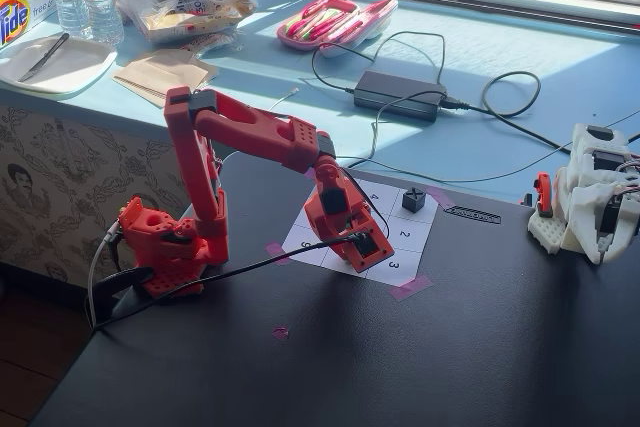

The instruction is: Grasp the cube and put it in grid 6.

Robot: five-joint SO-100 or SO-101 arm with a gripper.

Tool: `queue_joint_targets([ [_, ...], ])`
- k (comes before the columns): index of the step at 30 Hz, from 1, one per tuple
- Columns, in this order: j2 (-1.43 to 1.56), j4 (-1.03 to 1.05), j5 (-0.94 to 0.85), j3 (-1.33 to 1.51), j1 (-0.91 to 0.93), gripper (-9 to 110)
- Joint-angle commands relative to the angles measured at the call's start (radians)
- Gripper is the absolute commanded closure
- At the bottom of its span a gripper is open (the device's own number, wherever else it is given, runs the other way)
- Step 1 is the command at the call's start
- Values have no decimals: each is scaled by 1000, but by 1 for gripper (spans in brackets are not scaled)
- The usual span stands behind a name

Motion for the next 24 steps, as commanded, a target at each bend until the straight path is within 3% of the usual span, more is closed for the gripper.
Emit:
queue_joint_targets([
  [1, 14, 0, 11, -44, 12, 93],
  [2, 18, 5, 17, -44, 15, 77],
  [7, 41, 14, 26, -35, 34, 47],
  [15, 87, 15, 6, -37, 52, 43],
  [24, 511, 74, -32, -44, 305, 46],
])
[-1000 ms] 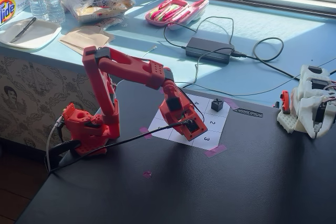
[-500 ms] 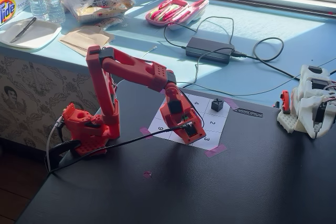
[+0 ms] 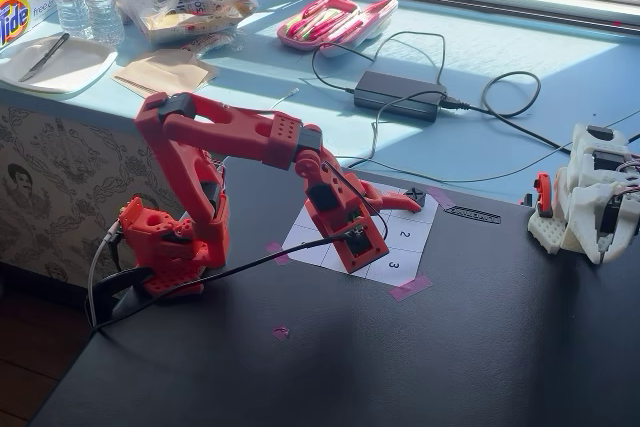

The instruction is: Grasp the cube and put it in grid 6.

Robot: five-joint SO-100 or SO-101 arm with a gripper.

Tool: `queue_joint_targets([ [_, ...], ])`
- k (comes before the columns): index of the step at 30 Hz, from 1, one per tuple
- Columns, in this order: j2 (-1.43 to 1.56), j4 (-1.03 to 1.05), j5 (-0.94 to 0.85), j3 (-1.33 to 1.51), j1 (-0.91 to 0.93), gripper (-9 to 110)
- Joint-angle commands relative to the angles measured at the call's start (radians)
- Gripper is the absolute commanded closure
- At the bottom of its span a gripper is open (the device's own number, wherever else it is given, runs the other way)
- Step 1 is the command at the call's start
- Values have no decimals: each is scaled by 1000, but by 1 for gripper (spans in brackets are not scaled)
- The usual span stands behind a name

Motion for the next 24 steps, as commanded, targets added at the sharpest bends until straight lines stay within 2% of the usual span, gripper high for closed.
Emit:
queue_joint_targets([
  [1, 202, 44, -29, -43, 101, 47],
  [4, 334, 97, -28, -25, 189, 48],
  [6, 410, 137, -17, 18, 230, 54],
  [9, 526, 147, -5, 164, 262, 73],
  [12, 661, 141, 35, 334, 308, 84],
  [24, 1037, 110, 61, 796, 388, 85],
])
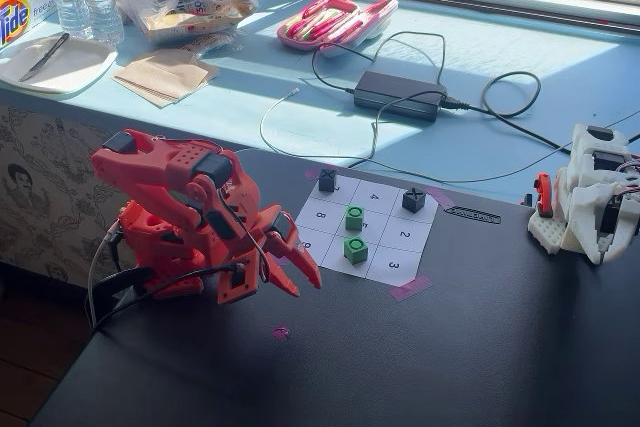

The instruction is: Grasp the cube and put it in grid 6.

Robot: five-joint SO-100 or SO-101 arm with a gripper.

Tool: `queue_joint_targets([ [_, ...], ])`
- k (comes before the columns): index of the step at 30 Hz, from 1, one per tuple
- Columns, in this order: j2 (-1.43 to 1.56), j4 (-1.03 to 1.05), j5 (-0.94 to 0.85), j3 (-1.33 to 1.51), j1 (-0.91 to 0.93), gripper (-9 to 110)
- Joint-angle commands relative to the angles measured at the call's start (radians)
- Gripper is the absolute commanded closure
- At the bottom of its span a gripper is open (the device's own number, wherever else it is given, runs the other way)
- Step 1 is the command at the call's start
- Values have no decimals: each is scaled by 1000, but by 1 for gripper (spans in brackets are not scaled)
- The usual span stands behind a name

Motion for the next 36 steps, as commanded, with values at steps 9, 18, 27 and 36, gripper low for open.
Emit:
queue_joint_targets([
  [9, 172, 69, -44, 170, 64, 83],
  [18, 172, 64, -43, 210, 72, 81],
  [27, 172, 61, -54, 212, 72, 81],
  [36, 172, 61, -66, 212, 64, 81],
])
